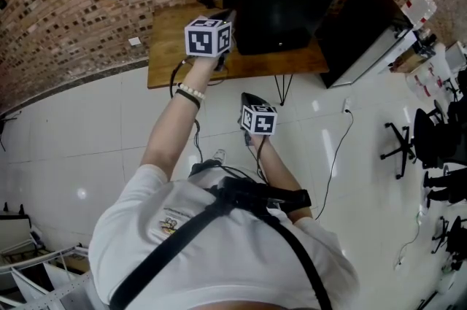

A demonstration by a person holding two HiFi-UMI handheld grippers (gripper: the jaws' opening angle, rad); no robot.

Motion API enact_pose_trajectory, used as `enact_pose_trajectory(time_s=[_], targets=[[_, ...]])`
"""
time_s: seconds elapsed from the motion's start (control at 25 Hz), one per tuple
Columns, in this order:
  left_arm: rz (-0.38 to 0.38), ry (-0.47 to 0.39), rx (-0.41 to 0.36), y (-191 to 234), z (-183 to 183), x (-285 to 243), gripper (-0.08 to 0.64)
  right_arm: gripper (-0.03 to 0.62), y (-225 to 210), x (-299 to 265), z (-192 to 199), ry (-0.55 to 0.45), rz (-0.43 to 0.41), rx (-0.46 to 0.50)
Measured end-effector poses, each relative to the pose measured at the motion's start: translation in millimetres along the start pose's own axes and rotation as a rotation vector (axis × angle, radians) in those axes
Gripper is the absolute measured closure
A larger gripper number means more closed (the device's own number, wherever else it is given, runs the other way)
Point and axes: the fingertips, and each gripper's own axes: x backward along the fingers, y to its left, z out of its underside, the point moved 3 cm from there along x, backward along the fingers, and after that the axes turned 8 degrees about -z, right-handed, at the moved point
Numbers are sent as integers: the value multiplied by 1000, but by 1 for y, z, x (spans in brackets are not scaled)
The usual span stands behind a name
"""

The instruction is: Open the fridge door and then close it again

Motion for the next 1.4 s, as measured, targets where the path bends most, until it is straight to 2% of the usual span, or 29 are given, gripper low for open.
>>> enact_pose_trajectory(time_s=[0.56, 0.64, 0.84, 1.4], targets=[[-25, 23, -50, 12, 13, -38, 555, 577, -18, -16, -12, -10, 22, -23], [-20, 30, -47, 14, 16, -48, 491, 577, -22, -22, -15, -11, 24, -26], [-19, 47, -59, 21, 20, -75, 400, 577, -34, -37, -22, -5, 38, -37], [19, 95, -74, 47, 33, -163, 365, 577, -78, -89, -58, -15, 97, -70]])
